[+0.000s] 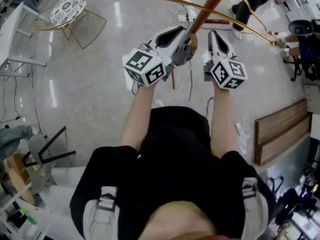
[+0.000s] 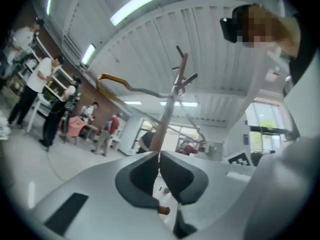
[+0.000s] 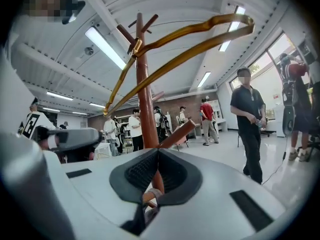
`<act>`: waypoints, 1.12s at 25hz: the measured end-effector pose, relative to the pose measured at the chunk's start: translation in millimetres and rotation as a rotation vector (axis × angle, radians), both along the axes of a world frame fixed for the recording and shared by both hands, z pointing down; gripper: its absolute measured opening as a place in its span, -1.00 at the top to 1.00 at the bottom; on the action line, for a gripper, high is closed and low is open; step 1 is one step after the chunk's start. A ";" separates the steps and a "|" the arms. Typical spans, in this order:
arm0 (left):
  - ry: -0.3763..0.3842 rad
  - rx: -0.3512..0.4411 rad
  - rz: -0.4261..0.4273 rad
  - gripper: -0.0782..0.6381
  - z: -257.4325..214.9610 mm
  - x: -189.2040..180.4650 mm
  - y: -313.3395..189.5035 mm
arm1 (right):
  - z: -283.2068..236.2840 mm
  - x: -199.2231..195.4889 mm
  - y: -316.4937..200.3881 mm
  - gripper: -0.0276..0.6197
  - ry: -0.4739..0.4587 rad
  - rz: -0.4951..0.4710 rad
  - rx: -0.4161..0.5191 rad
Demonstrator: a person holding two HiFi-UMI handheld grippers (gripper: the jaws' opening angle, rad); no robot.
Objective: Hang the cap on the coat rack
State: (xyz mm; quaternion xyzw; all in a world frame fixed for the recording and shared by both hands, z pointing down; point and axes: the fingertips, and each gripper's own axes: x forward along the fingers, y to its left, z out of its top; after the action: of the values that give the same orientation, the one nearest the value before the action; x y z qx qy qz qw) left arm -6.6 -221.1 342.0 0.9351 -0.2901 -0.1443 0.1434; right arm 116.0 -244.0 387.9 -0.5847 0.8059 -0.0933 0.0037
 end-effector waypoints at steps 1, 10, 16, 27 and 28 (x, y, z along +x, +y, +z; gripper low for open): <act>-0.024 -0.048 -0.057 0.78 3.4 0.8 -5.9 | -4.9 -1.8 1.4 0.92 0.000 -0.002 0.013; -0.168 -0.088 -0.188 0.78 12.9 25.1 -5.7 | -15.6 2.0 15.4 0.93 0.049 0.033 0.016; -0.188 -0.091 -0.230 0.78 19.0 19.7 -4.8 | -10.2 11.8 20.8 0.93 0.026 0.043 -0.007; -0.241 -0.083 -0.259 0.78 27.0 9.3 1.0 | -5.5 12.3 33.7 0.93 -0.016 0.049 -0.008; -0.241 -0.084 -0.259 0.78 27.6 9.1 1.3 | -6.7 12.6 34.6 0.93 -0.029 0.047 -0.007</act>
State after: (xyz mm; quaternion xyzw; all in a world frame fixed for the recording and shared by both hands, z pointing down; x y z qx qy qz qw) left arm 2.5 -219.8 369.6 0.8937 -0.4289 -0.0363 0.1270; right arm 128.5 -209.4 381.1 -0.6021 0.7914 -0.1046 0.0154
